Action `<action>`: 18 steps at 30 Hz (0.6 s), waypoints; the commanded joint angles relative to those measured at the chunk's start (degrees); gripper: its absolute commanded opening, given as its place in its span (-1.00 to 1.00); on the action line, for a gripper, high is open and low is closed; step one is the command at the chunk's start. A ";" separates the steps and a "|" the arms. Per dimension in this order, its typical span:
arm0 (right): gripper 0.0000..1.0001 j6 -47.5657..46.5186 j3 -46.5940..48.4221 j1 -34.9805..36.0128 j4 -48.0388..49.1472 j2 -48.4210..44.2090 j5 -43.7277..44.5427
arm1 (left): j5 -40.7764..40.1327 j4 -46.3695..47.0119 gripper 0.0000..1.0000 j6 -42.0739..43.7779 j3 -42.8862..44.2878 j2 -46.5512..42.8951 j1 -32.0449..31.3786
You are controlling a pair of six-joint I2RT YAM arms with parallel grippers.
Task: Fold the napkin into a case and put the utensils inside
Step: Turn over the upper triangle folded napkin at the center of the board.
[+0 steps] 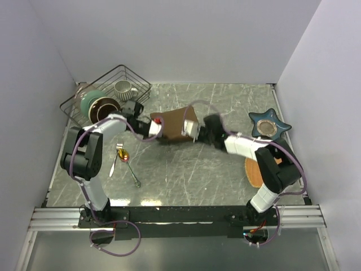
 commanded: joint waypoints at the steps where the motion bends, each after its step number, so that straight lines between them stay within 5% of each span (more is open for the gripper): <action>1: -1.00 -5.81 -9.04 2.26 12.39 -7.09 11.99 | -1.61 -1.44 -0.99 9.20 -6.80 -6.13 -1.17; 9: -1.00 -7.31 -19.08 9.21 12.91 -12.54 15.06 | -6.43 2.04 -0.99 10.45 -18.59 -12.72 -6.61; 18: -1.00 -12.05 -24.70 12.63 13.26 -12.54 15.86 | -12.68 -8.49 -0.96 20.37 -21.76 -15.10 -12.06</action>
